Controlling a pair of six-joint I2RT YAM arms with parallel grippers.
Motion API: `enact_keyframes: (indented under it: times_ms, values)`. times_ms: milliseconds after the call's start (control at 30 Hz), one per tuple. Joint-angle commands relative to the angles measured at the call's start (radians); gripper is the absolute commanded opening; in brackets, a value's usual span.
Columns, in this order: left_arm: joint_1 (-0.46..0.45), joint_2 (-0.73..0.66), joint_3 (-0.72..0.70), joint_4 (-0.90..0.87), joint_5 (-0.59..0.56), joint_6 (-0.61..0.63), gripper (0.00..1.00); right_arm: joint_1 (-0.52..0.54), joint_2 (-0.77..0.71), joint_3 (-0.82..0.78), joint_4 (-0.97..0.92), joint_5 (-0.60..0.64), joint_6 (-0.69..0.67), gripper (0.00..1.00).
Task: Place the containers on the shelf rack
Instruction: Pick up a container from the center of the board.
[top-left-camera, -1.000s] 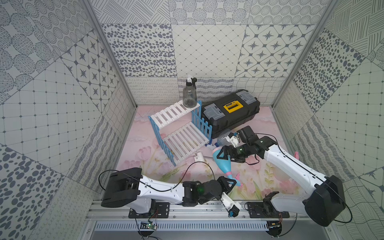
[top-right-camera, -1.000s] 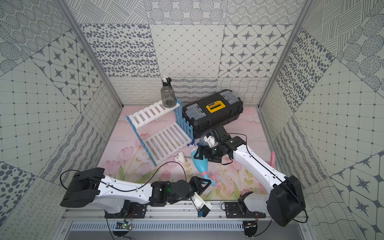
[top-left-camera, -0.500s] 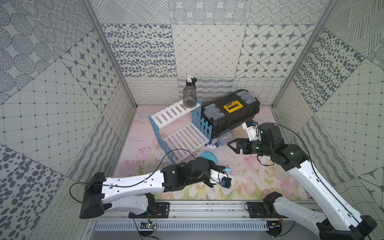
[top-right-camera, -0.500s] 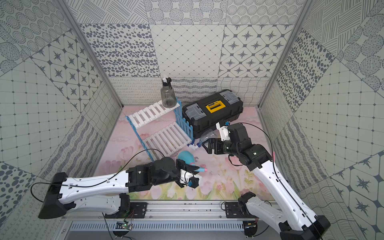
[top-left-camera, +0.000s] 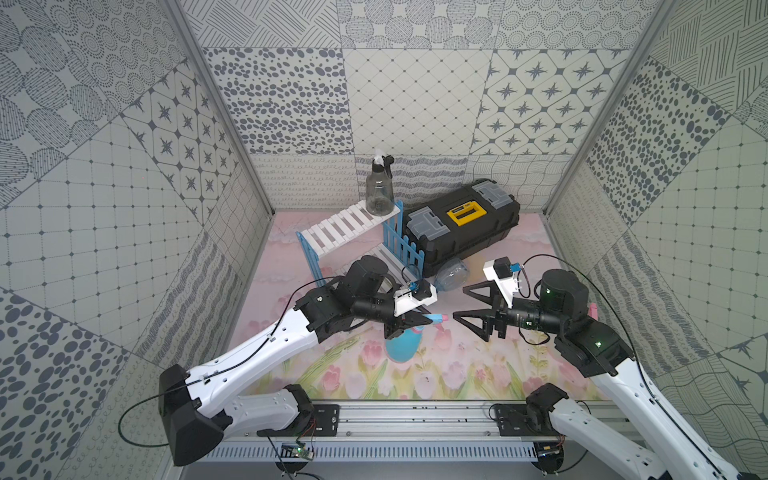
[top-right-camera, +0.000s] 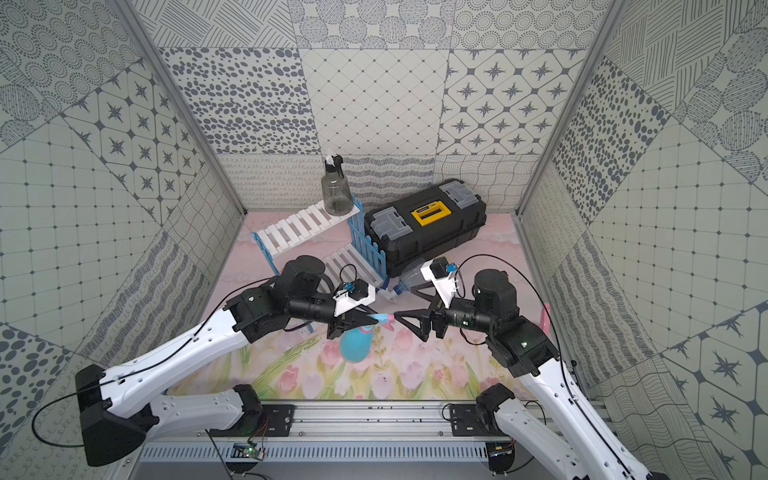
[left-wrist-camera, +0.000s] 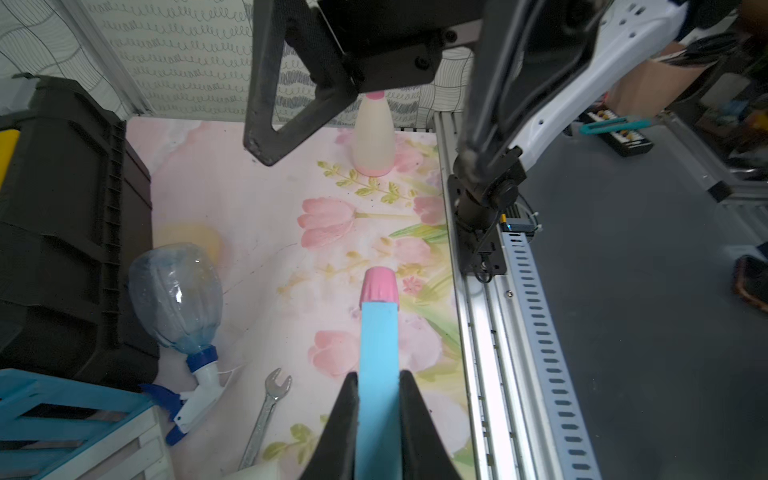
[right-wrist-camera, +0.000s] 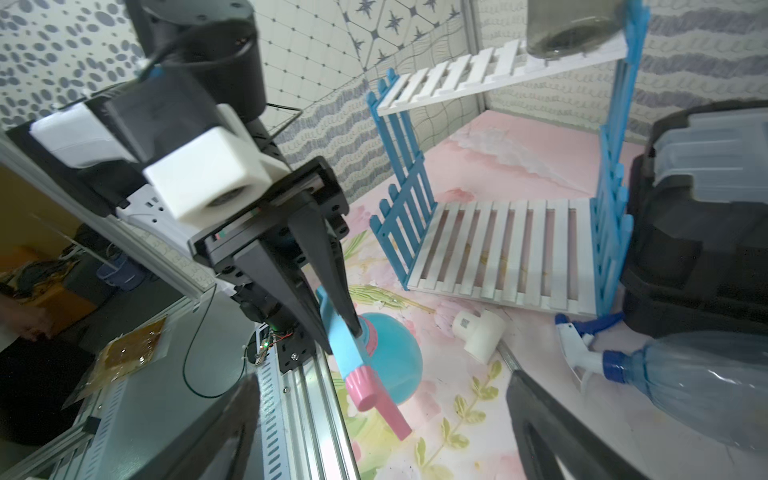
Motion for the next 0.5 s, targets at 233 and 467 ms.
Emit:
enact_keyframes:
  times_ms: [233,467]
  values:
    - [0.093,-0.019,0.012,-0.055,0.414,-0.193,0.00,0.146,0.050,-0.007,0.116,0.006,-0.103,0.83]
    - [0.100,-0.019,0.015,-0.058,0.413,-0.190,0.00,0.216,0.100,0.004,0.106,0.015,-0.115,0.61]
